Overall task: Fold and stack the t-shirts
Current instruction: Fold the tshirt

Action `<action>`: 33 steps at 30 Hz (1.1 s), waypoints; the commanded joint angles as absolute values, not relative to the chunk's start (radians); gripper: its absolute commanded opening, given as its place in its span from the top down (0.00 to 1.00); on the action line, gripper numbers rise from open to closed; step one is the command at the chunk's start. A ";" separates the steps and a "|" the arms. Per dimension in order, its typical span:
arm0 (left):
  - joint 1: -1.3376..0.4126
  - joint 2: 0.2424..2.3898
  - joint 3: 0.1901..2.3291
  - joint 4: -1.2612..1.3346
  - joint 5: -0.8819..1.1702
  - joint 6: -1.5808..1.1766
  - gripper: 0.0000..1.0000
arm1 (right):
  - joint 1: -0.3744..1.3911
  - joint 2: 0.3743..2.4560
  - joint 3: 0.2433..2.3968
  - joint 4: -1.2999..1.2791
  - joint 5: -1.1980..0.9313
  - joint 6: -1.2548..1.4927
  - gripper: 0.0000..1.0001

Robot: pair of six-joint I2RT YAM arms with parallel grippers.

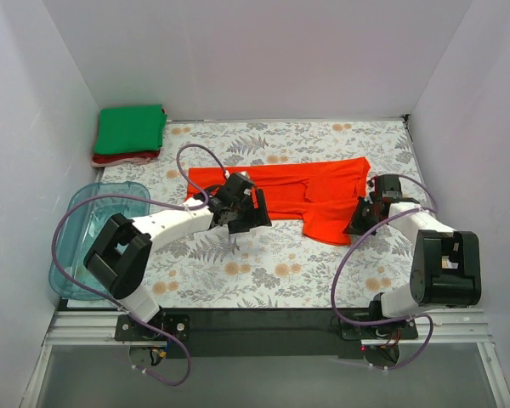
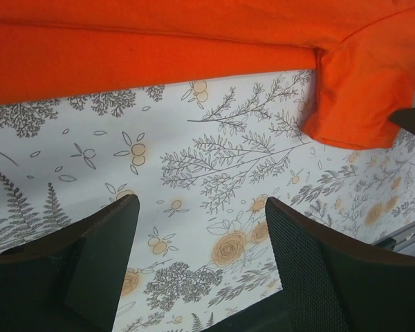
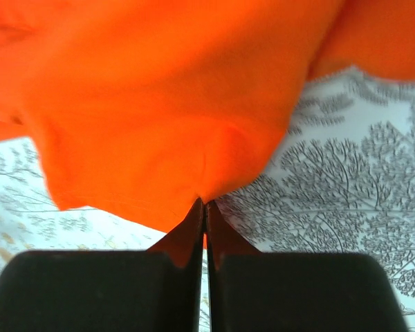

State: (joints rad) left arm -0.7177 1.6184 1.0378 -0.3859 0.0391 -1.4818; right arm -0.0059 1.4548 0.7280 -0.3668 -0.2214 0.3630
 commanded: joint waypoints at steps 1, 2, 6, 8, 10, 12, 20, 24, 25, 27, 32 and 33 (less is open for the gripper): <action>-0.718 1.621 1.091 -0.367 0.032 -1.497 0.28 | -0.002 1.469 0.863 -0.351 -0.259 0.364 0.99; -0.718 1.624 1.091 -0.367 0.019 -1.494 0.29 | -0.002 1.482 0.886 -0.348 -0.268 0.371 0.99; -0.716 1.620 1.088 -0.376 -0.041 -1.477 0.30 | -0.002 1.584 1.003 -0.304 -0.313 0.400 0.99; -0.709 1.612 1.080 -0.380 -0.058 -1.471 0.30 | -0.002 1.624 1.076 -0.287 -0.339 0.411 0.99; -0.698 1.606 1.072 -0.391 -0.067 -1.470 0.30 | 0.024 1.689 1.129 -0.276 -0.345 0.419 0.99; -0.672 1.591 1.051 -0.394 -0.075 -1.468 0.30 | 0.028 1.750 1.201 -0.272 -0.367 0.423 0.99; -0.562 1.523 0.999 -0.400 -0.077 -1.419 0.30 | 0.055 1.916 1.367 -0.229 -0.448 0.453 0.99; -0.503 1.480 0.974 -0.413 -0.083 -1.405 0.31 | 0.064 1.982 1.417 -0.210 -0.457 0.460 0.99; -0.480 1.473 0.963 -0.413 -0.090 -1.402 0.31 | 0.064 1.989 1.431 -0.207 -0.453 0.462 0.99; -0.462 1.457 0.951 -0.416 -0.092 -1.394 0.31 | 0.064 2.006 1.445 -0.201 -0.433 0.468 0.99; -0.414 1.408 0.910 -0.426 -0.100 -1.382 0.31 | 0.064 2.051 1.491 -0.164 -0.439 0.505 0.99; -0.410 1.402 0.905 -0.429 -0.103 -1.379 0.31 | 0.064 2.055 1.499 -0.155 -0.442 0.514 0.99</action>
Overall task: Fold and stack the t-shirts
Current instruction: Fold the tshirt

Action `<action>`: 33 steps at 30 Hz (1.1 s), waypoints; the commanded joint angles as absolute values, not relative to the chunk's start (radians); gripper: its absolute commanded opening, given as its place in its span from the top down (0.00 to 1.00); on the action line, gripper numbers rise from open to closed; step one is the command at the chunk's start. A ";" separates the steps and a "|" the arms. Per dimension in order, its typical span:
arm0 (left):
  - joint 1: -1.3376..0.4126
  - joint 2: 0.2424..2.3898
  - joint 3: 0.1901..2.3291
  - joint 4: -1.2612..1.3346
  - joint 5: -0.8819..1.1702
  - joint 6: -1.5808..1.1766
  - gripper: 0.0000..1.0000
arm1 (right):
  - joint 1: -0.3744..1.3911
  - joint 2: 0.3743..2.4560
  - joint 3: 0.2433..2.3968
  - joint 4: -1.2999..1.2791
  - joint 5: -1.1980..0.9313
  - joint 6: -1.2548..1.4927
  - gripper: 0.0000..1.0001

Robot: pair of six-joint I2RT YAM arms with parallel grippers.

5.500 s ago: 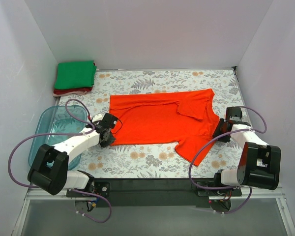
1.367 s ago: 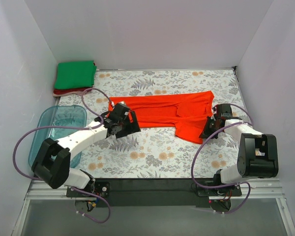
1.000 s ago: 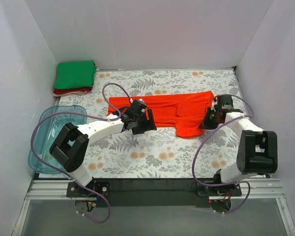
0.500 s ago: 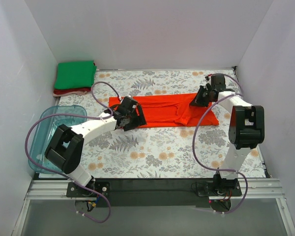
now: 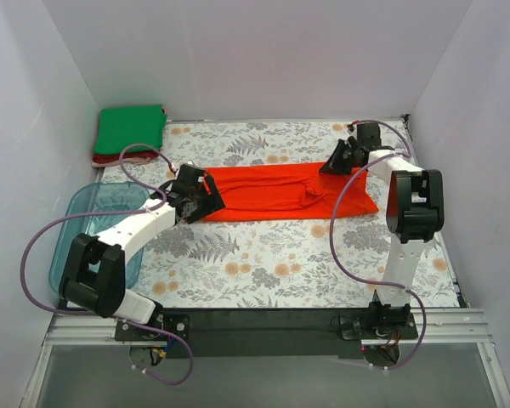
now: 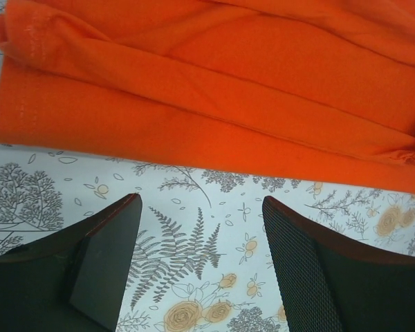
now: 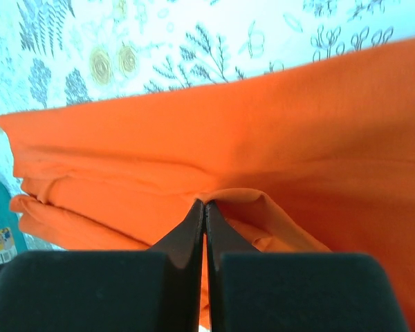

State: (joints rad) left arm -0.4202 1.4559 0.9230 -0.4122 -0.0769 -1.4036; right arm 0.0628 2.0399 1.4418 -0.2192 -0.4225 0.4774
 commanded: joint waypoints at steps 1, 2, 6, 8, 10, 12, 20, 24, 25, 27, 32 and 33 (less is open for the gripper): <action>-0.403 1.396 0.899 -0.431 -0.106 -1.379 0.31 | 0.064 2.062 1.500 -0.149 -0.437 0.521 0.99; -0.399 1.388 0.894 -0.431 -0.112 -1.379 0.31 | 0.064 2.065 1.503 -0.144 -0.434 0.528 0.99; -0.382 1.371 0.867 -0.431 -0.117 -1.381 0.31 | 0.063 2.085 1.493 -0.121 -0.420 0.552 0.99; -0.376 1.368 0.862 -0.433 -0.118 -1.381 0.31 | 0.060 2.095 1.485 -0.091 -0.428 0.574 0.99; -0.370 1.362 0.858 -0.436 -0.126 -1.379 0.31 | 0.055 2.097 1.477 -0.068 -0.434 0.584 0.99; -0.365 1.351 0.853 -0.439 -0.138 -1.381 0.31 | 0.051 2.100 1.471 -0.051 -0.430 0.598 0.99; -0.324 1.309 0.809 -0.449 -0.179 -1.408 0.31 | 0.023 2.080 1.425 -0.032 -0.394 0.609 0.94; -0.301 1.307 0.796 -0.462 -0.212 -1.424 0.31 | 0.011 2.053 1.401 -0.034 -0.396 0.595 0.70; -0.295 1.307 0.795 -0.463 -0.218 -1.428 0.31 | 0.011 2.043 1.396 -0.035 -0.405 0.578 0.67; -0.285 1.308 0.790 -0.463 -0.229 -1.434 0.31 | 0.009 1.993 1.365 -0.038 -0.407 0.566 0.59; -0.255 1.331 0.799 -0.479 -0.235 -1.451 0.30 | -0.069 1.805 1.212 -0.100 -0.350 0.519 0.49; -0.250 1.335 0.801 -0.482 -0.235 -1.454 0.29 | -0.086 1.772 1.183 -0.107 -0.338 0.514 0.47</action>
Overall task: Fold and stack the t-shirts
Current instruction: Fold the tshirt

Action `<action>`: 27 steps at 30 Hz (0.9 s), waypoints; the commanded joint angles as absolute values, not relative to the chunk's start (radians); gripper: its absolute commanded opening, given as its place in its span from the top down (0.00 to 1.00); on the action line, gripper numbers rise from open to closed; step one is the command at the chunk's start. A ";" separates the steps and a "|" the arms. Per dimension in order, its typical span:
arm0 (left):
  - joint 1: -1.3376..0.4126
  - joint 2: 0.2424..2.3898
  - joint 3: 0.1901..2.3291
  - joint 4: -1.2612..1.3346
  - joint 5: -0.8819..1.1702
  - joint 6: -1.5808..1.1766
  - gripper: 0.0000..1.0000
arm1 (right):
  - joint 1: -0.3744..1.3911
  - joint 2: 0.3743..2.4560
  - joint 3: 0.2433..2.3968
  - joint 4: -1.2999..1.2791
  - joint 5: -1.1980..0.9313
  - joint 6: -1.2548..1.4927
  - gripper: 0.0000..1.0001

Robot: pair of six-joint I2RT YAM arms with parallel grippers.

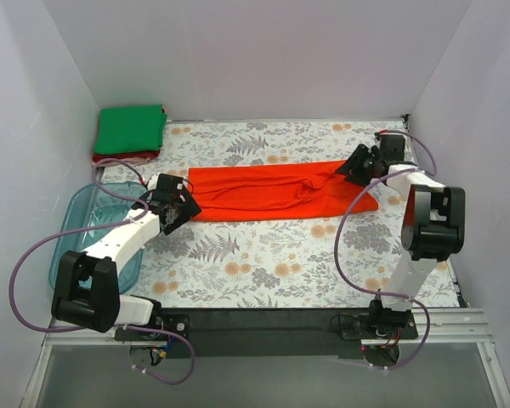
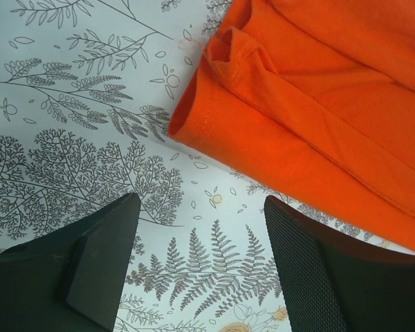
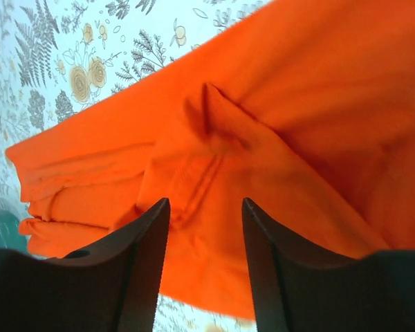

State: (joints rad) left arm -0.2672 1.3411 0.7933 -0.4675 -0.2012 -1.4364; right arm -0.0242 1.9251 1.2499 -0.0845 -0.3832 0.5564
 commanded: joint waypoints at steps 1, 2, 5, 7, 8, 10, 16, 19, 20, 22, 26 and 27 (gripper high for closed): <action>-0.249 1.336 0.799 -0.480 -0.238 -1.454 0.28 | -0.106 1.740 1.152 -0.118 -0.321 0.512 0.45; -0.245 1.339 0.798 -0.480 -0.241 -1.457 0.28 | -0.150 1.677 1.113 -0.118 -0.321 0.515 0.43; -0.236 1.350 0.795 -0.479 -0.235 -1.471 0.25 | -0.233 1.573 0.976 -0.115 -0.357 0.540 0.36; -0.229 1.361 0.787 -0.469 -0.224 -1.482 0.25 | -0.258 1.517 0.891 -0.112 -0.360 0.546 0.31; -0.226 1.362 0.785 -0.456 -0.221 -1.494 0.25 | -0.270 1.500 0.868 -0.095 -0.364 0.554 0.31; -0.221 1.379 0.781 -0.440 -0.212 -1.505 0.25 | -0.281 1.473 0.798 -0.060 -0.394 0.572 0.31; -0.210 1.422 0.796 -0.423 -0.207 -1.539 0.28 | -0.299 1.480 0.703 0.081 -0.462 0.637 0.33; -0.198 1.437 0.798 -0.416 -0.203 -1.546 0.30 | -0.304 1.494 0.684 0.123 -0.454 0.658 0.34; -0.196 1.446 0.798 -0.414 -0.198 -1.548 0.30 | -0.307 1.499 0.683 0.129 -0.453 0.663 0.34; -0.190 1.454 0.801 -0.413 -0.196 -1.549 0.32 | -0.308 1.511 0.687 0.133 -0.439 0.672 0.34; -0.179 1.473 0.813 -0.411 -0.192 -1.552 0.34 | -0.313 1.529 0.687 0.155 -0.422 0.705 0.34; -0.178 1.480 0.816 -0.408 -0.190 -1.555 0.35 | -0.316 1.534 0.683 0.158 -0.416 0.713 0.35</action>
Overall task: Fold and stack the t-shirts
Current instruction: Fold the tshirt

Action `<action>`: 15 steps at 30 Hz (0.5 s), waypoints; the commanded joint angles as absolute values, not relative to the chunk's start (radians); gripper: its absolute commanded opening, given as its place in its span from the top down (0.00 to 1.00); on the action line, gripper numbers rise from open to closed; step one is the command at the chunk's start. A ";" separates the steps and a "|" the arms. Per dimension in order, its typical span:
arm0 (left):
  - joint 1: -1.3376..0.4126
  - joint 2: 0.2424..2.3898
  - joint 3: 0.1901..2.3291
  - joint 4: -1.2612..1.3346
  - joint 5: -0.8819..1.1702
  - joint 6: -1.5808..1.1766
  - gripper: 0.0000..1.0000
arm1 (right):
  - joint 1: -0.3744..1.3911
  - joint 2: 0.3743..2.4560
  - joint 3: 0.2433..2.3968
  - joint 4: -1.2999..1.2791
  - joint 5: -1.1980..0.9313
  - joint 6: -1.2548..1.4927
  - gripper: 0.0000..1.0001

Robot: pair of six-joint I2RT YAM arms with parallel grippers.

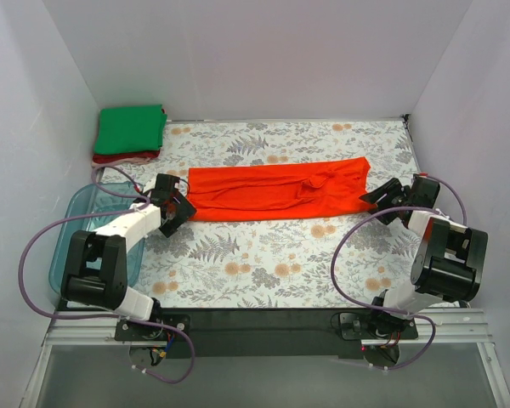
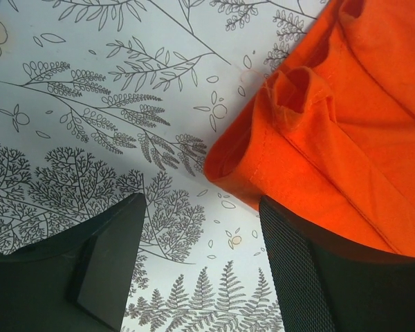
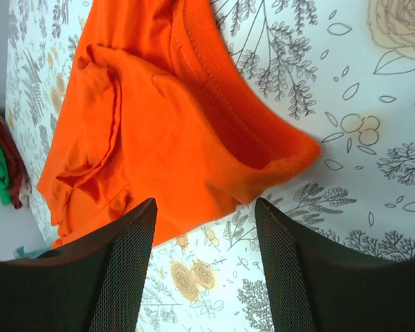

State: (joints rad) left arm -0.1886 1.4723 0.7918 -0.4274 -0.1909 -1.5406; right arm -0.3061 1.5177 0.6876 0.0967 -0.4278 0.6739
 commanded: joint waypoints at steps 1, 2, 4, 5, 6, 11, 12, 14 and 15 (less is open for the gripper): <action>-0.176 1.485 0.818 -0.407 -0.186 -1.555 0.35 | -0.318 1.543 0.683 0.161 -0.408 0.722 0.34; -0.175 1.491 0.819 -0.407 -0.183 -1.557 0.35 | -0.319 1.549 0.681 0.167 -0.407 0.738 0.34; -0.170 1.506 0.821 -0.407 -0.175 -1.562 0.36 | -0.322 1.562 0.673 0.176 -0.390 0.749 0.34; -0.169 1.511 0.821 -0.402 -0.172 -1.565 0.37 | -0.325 1.565 0.672 0.184 -0.384 0.753 0.34; -0.167 1.512 0.821 -0.400 -0.169 -1.566 0.37 | -0.327 1.569 0.669 0.187 -0.377 0.762 0.34; -0.161 1.528 0.821 -0.396 -0.161 -1.571 0.45 | -0.342 1.606 0.661 0.206 -0.368 0.773 0.36; -0.158 1.529 0.819 -0.394 -0.160 -1.574 0.48 | -0.344 1.614 0.660 0.210 -0.367 0.772 0.37; -0.156 1.532 0.818 -0.394 -0.156 -1.575 0.50 | -0.354 1.637 0.657 0.215 -0.371 0.773 0.41; -0.156 1.532 0.815 -0.394 -0.156 -1.575 0.54 | -0.356 1.644 0.654 0.219 -0.373 0.773 0.43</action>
